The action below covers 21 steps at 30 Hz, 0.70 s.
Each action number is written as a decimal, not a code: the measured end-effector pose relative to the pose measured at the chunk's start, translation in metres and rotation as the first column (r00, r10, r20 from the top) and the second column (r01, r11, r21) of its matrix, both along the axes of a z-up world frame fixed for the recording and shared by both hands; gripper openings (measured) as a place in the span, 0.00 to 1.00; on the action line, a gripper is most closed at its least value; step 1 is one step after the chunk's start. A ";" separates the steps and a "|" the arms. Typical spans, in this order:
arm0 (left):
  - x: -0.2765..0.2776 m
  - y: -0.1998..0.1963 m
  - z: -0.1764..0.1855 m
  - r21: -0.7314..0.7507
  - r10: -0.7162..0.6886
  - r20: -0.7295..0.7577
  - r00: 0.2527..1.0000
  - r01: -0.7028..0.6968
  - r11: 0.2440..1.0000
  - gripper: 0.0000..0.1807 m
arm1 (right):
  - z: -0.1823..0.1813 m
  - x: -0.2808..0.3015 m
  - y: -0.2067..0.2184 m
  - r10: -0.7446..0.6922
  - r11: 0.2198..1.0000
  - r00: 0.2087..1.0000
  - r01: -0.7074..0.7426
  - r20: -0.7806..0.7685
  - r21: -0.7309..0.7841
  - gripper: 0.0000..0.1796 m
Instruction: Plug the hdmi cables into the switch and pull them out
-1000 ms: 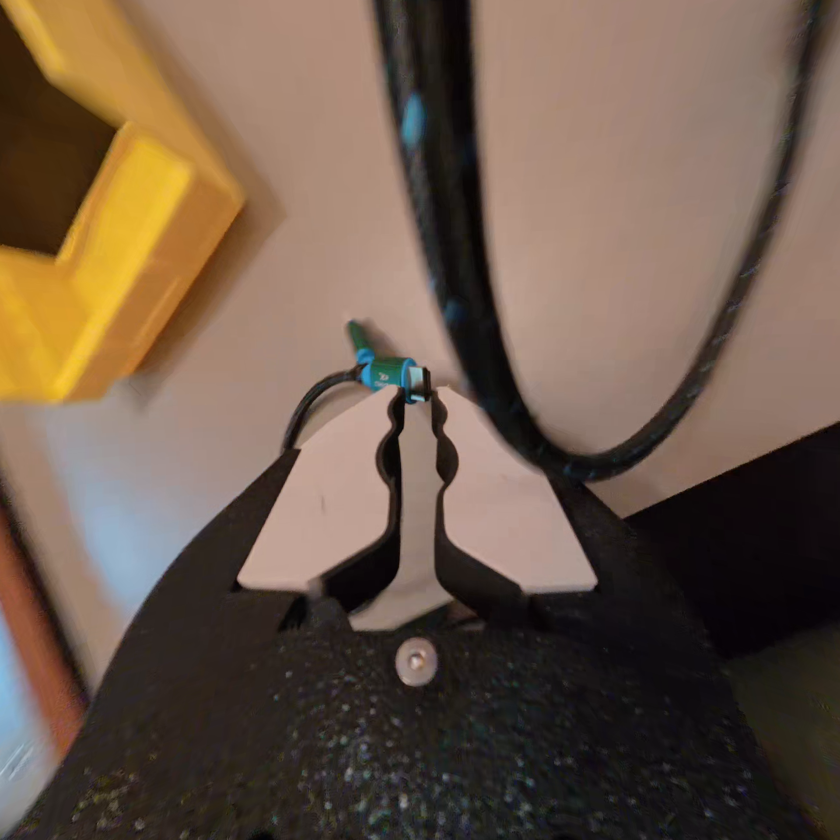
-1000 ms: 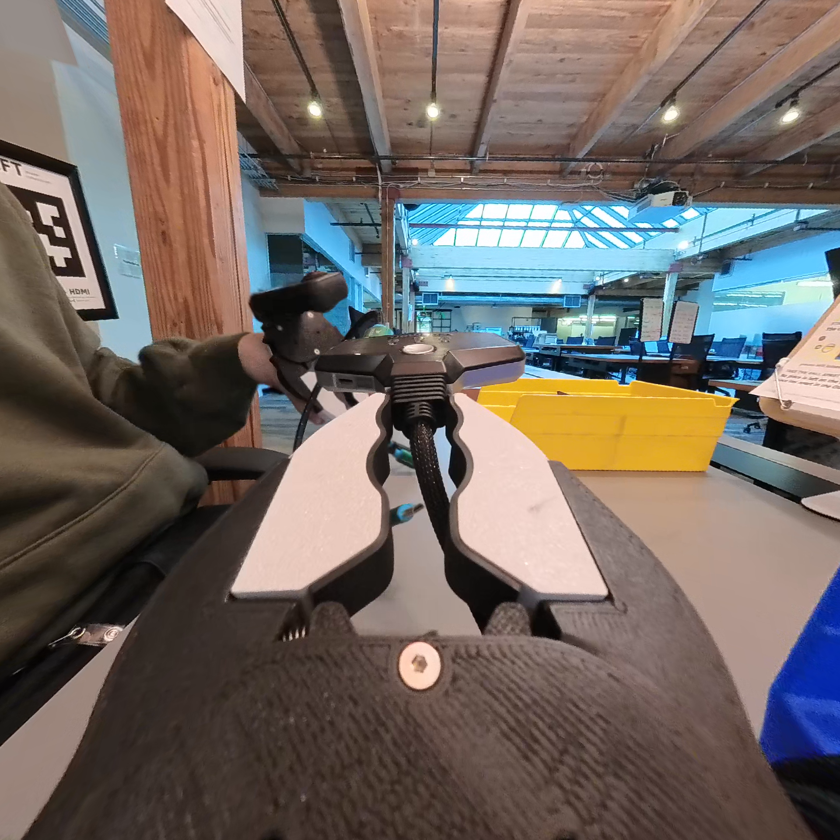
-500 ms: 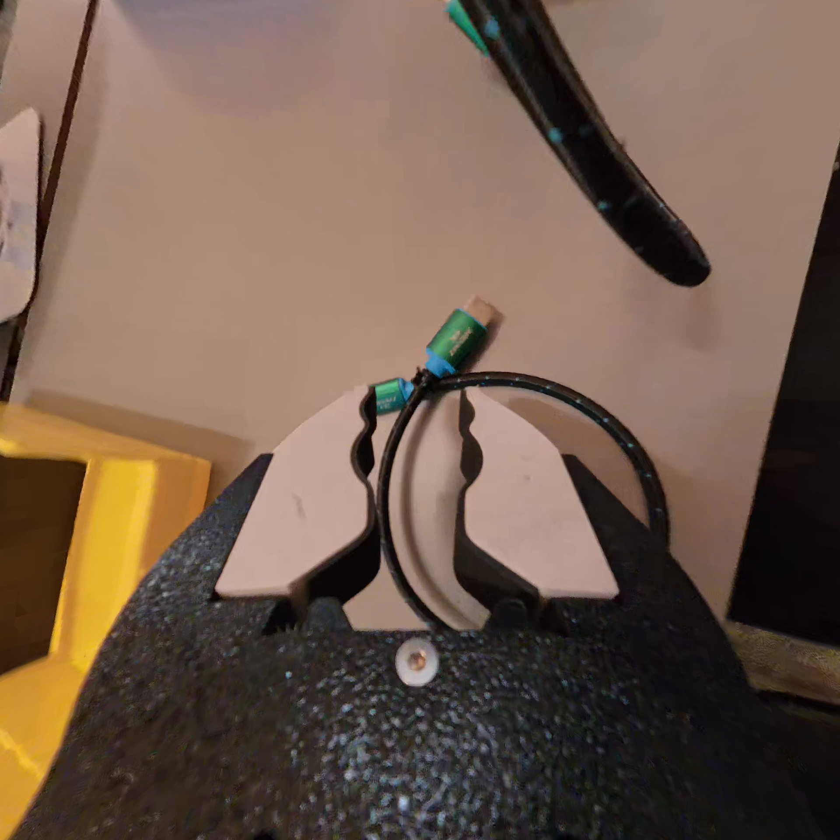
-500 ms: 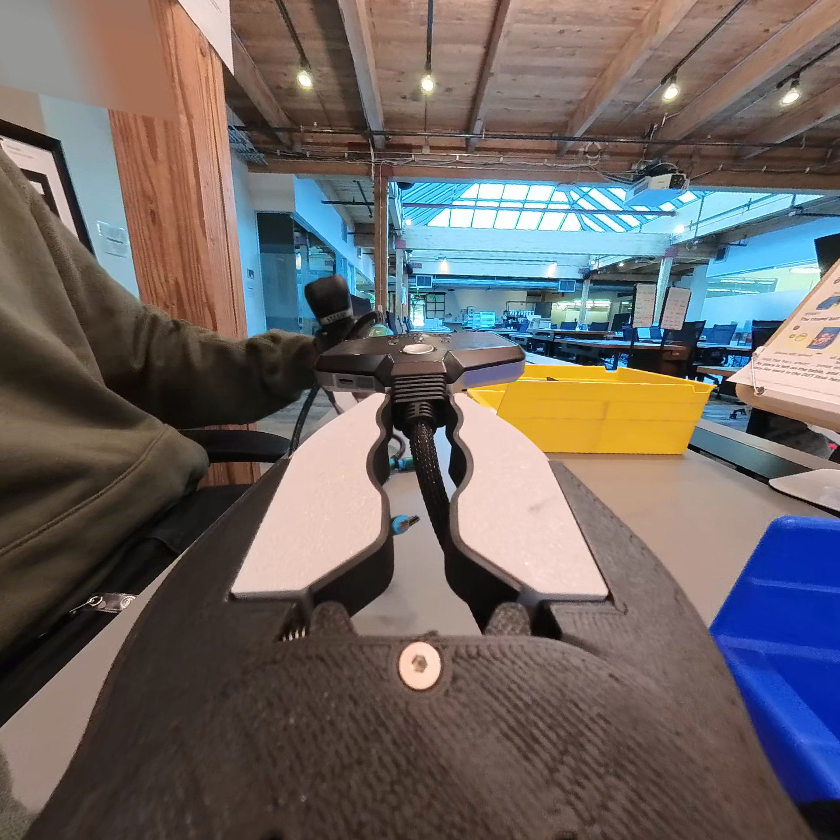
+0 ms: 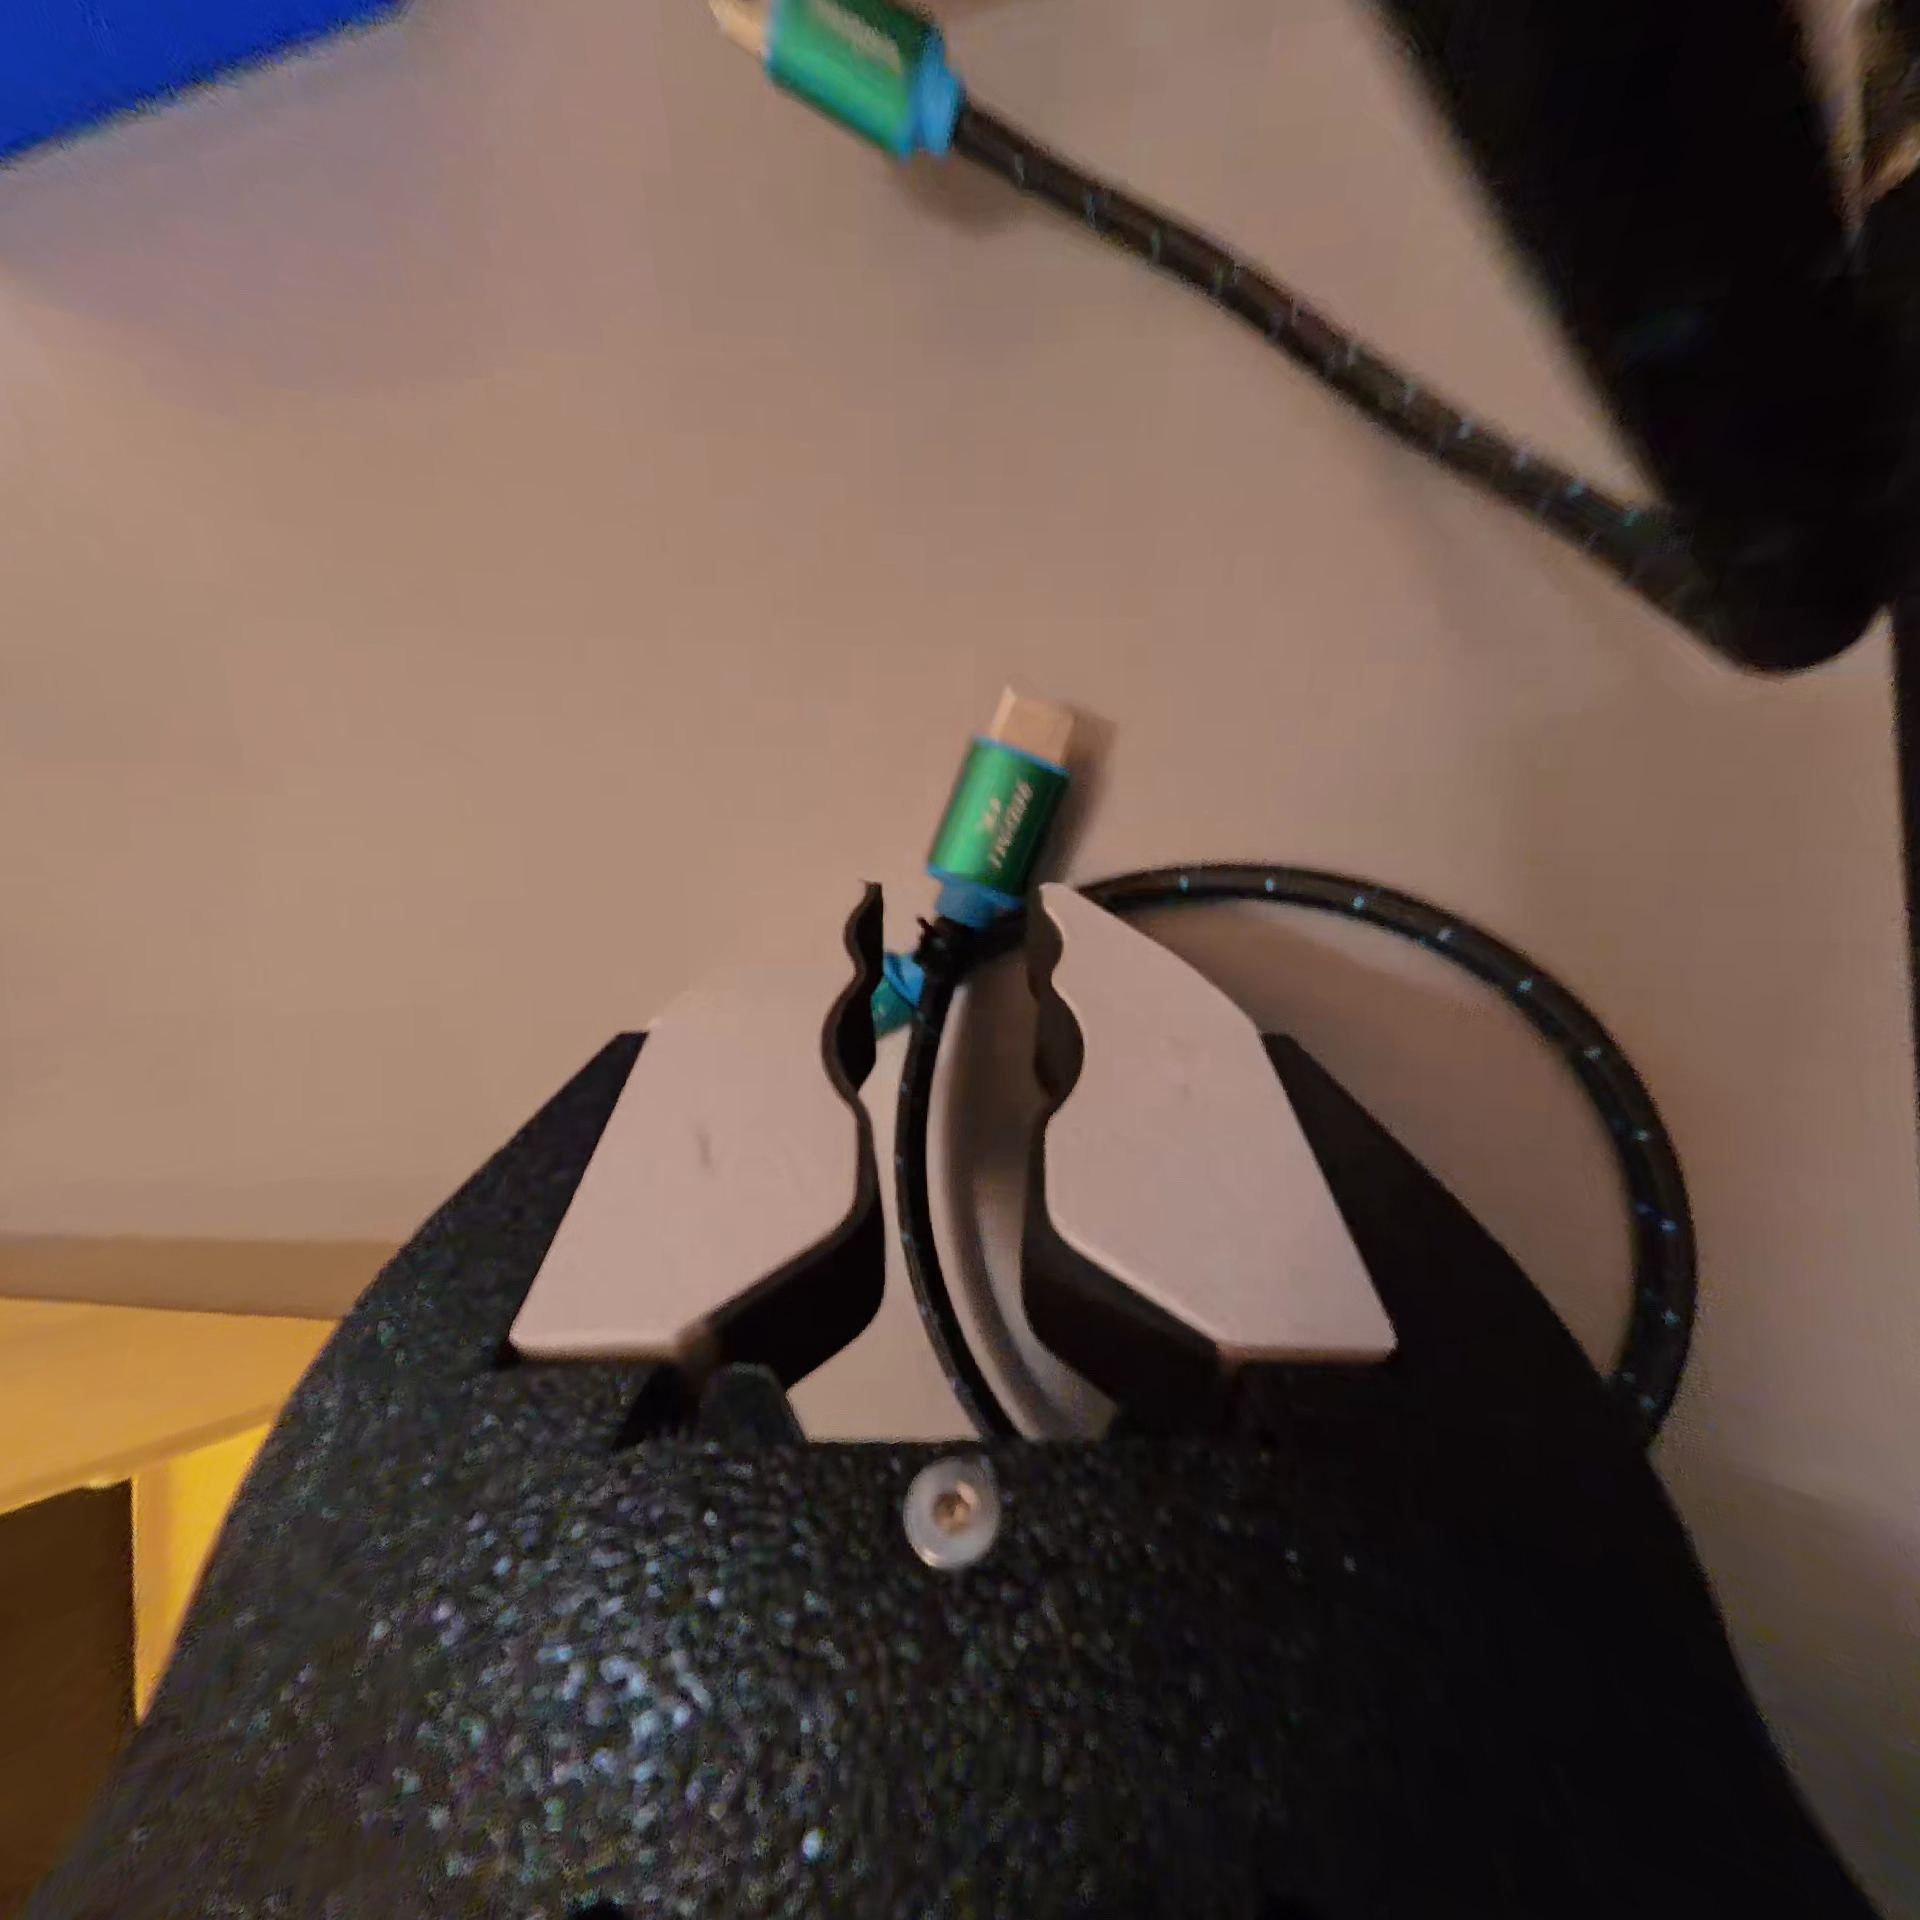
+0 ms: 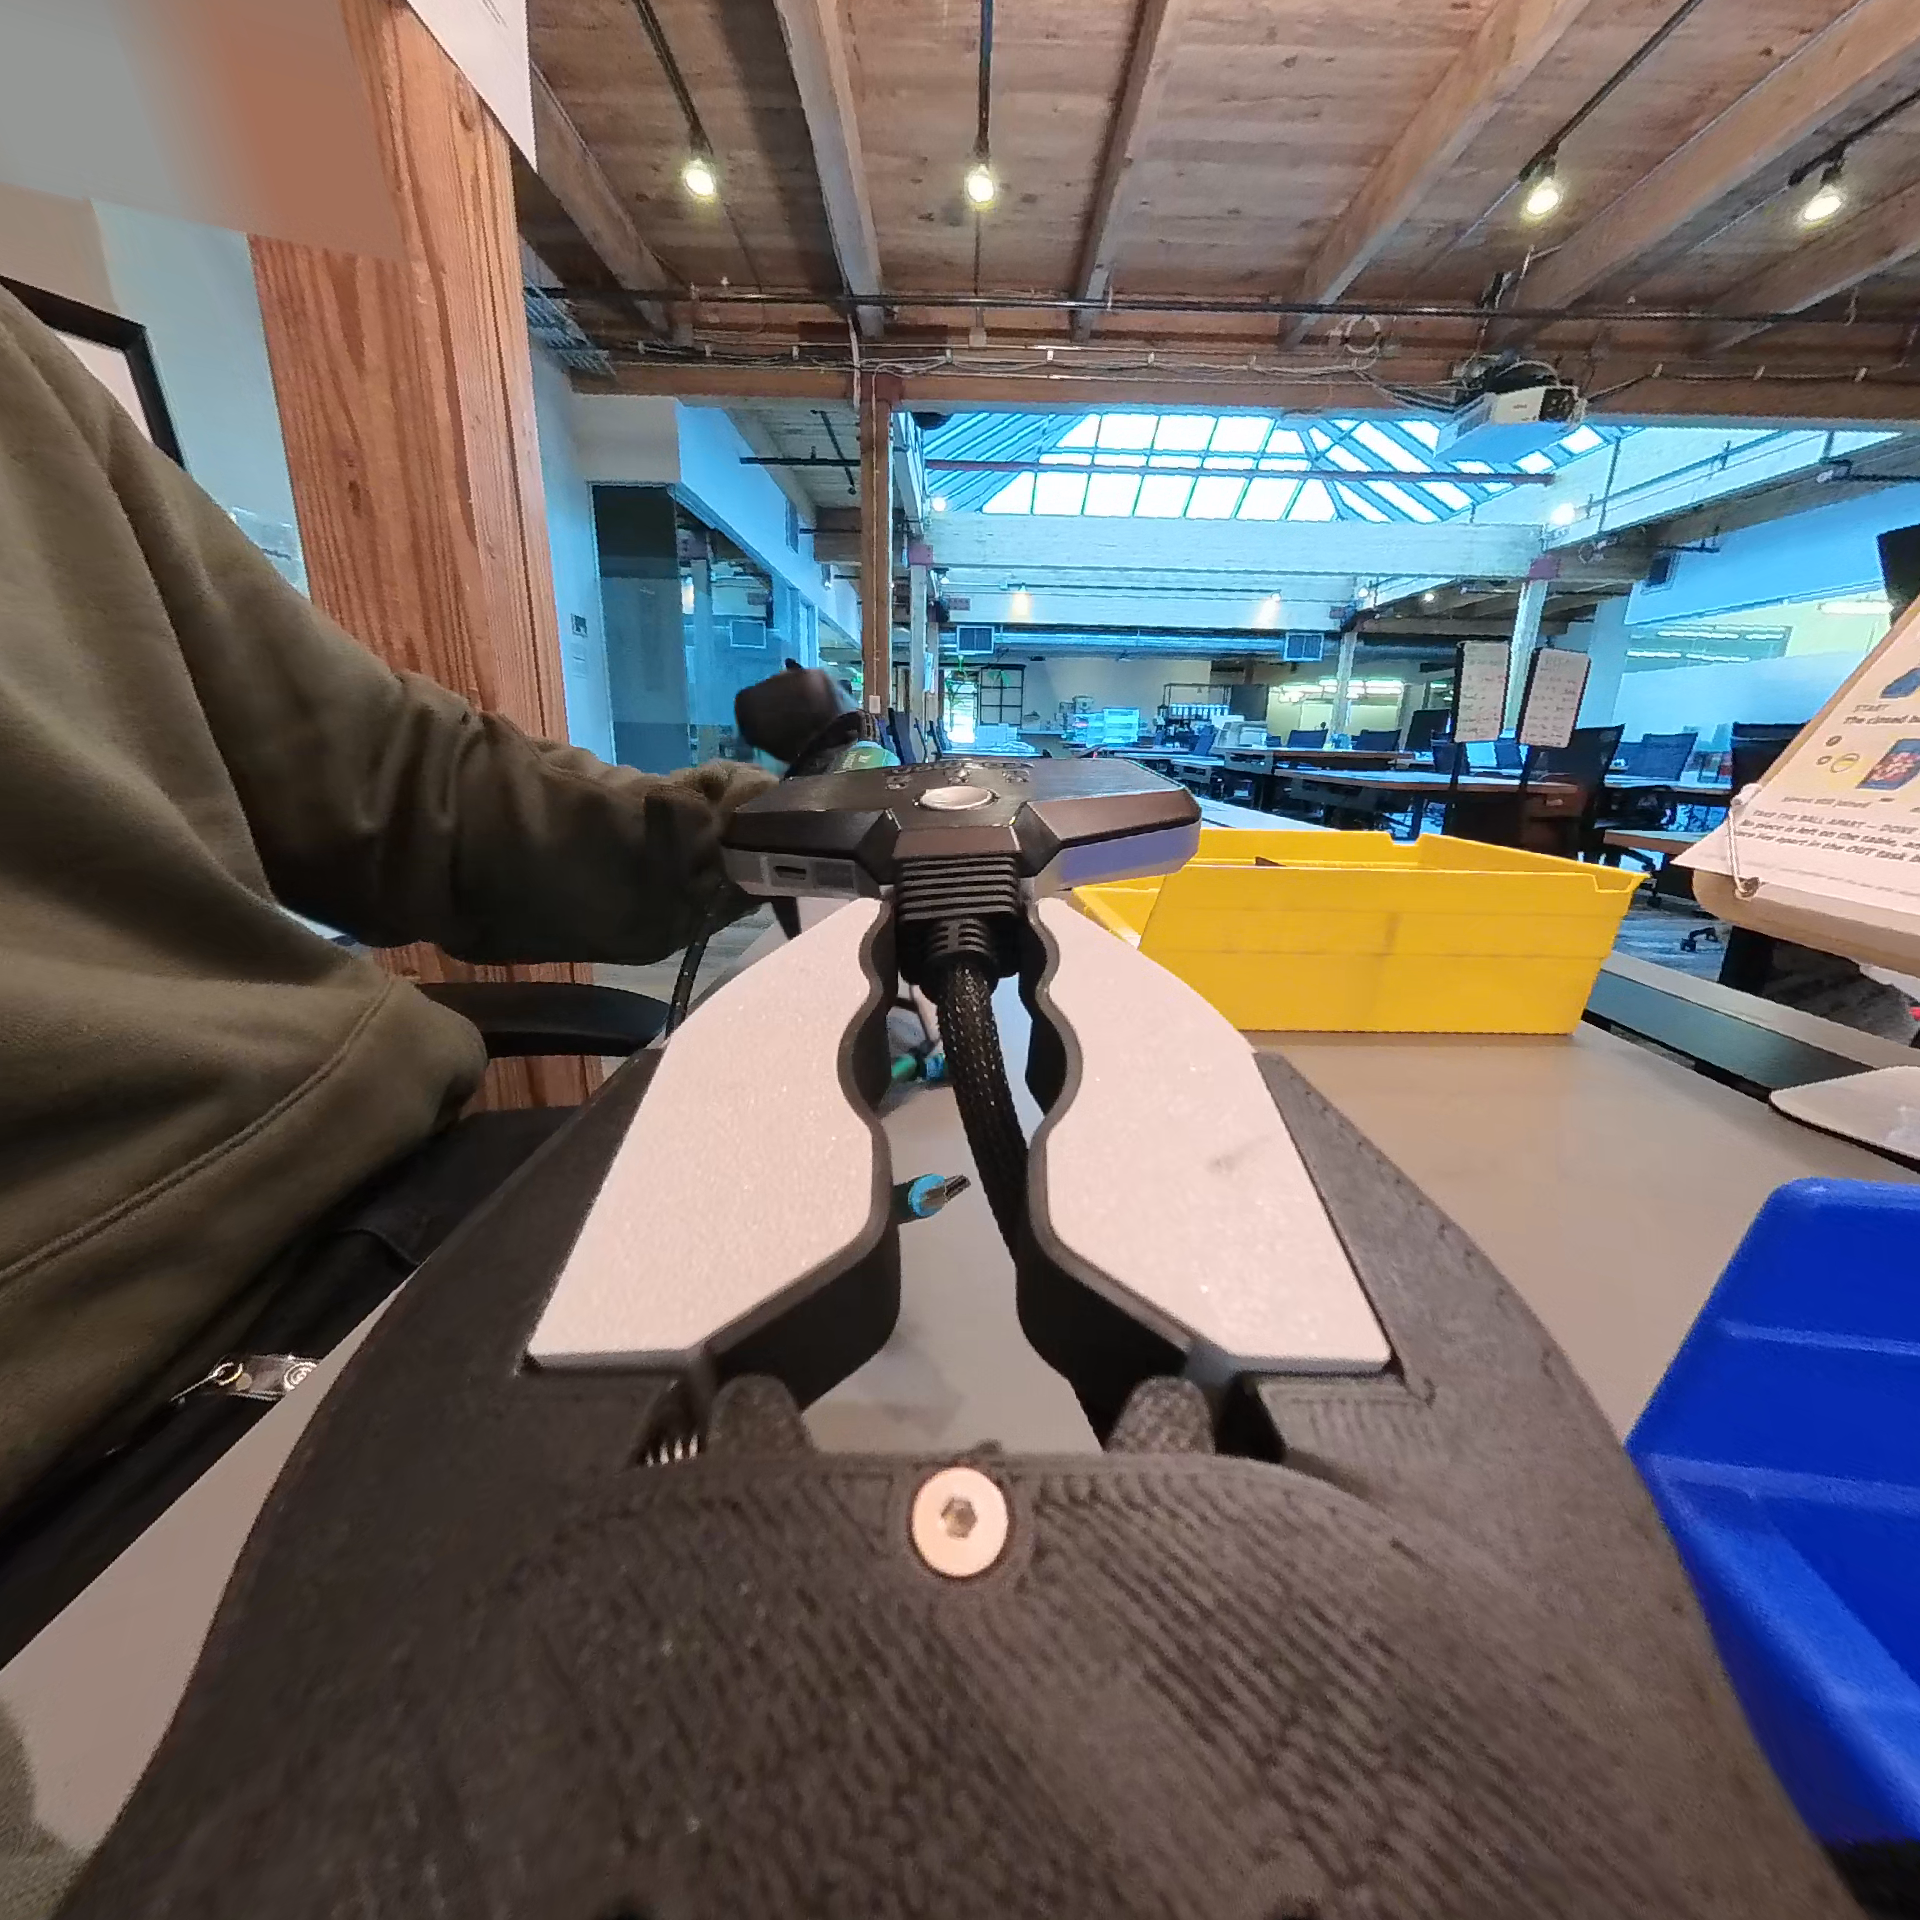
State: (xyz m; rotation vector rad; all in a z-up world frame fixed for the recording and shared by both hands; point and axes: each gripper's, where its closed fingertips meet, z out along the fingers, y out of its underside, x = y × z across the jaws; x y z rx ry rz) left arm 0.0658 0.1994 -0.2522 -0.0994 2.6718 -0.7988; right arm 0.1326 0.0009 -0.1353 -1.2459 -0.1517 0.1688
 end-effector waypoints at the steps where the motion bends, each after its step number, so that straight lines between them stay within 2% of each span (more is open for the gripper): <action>1: 0.001 -0.003 0.005 -0.022 -0.001 0.003 1.000 0.001 1.000 0.14 | 0.000 0.000 0.000 0.001 1.000 1.000 -0.001 0.000 0.000 0.12; 6: 0.002 0.000 -0.009 0.095 -0.043 -0.009 0.999 0.044 0.995 0.16 | 0.000 -0.001 0.000 0.005 1.000 1.000 -0.005 0.001 0.000 0.12; 12: 0.005 -0.005 -0.010 0.101 -0.068 -0.020 0.997 0.070 0.992 0.15 | 0.000 -0.001 0.000 0.005 1.000 1.000 -0.005 0.001 0.001 0.12; 15: 0.003 -0.012 -0.006 0.059 -0.075 -0.055 0.996 0.078 0.995 0.16 | 0.000 -0.001 0.000 0.006 1.000 1.000 -0.006 0.002 0.001 0.12; 21: 0.009 -0.010 -0.015 0.106 -0.075 -0.033 0.997 0.078 0.991 0.14 | -0.001 -0.001 0.001 0.006 1.000 1.000 -0.006 0.003 -0.005 0.12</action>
